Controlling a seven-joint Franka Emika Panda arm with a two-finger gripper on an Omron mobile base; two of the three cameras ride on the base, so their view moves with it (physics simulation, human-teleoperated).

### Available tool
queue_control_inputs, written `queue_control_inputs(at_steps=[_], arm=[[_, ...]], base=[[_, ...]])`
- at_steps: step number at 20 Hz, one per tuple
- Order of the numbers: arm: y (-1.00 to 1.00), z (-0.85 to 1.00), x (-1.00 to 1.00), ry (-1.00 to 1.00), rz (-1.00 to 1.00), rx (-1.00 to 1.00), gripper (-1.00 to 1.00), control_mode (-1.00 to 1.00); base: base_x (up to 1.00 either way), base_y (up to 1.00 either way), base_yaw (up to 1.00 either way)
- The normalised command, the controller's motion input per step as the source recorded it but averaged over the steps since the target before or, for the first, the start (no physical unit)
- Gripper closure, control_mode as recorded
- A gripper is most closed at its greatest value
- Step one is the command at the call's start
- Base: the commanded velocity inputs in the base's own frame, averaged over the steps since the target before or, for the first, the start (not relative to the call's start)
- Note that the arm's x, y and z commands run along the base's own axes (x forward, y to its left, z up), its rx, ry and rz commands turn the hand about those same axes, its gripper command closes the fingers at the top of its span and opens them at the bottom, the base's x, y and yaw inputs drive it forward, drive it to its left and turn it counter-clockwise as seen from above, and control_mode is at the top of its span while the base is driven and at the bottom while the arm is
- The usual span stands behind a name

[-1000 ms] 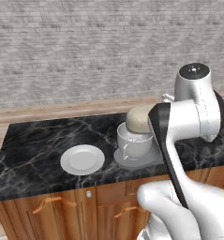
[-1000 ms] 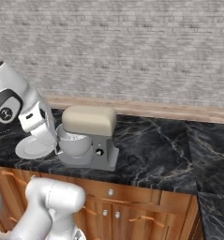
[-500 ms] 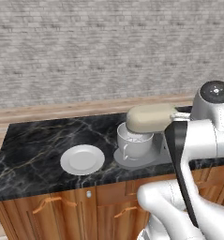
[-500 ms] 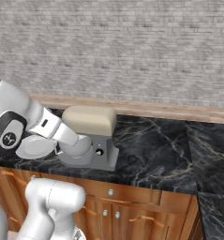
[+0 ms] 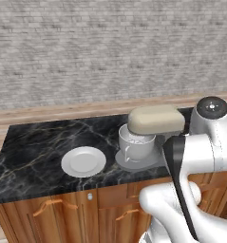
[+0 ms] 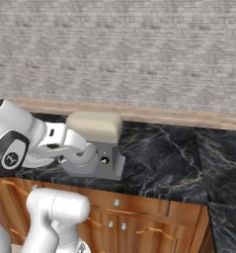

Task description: Add butter and sugar cubes to the stand mixer bowl and then turn on the stand mixer to begin making frosting.

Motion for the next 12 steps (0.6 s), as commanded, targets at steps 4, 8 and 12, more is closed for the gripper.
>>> queue_control_inputs(at_steps=[4, 8, 12], arm=[[0.36, -0.58, 0.41, 0.02, 0.14, -0.24, -1.00, -1.00], [0.09, -0.62, 0.30, 0.01, 0.09, -0.17, -1.00, -1.00], [0.00, -0.73, 0.21, 0.00, 0.04, -0.13, -1.00, -1.00]], base=[[0.00, 0.00, 0.00], [0.00, 0.00, 0.00], [0.00, 0.00, 0.00]])
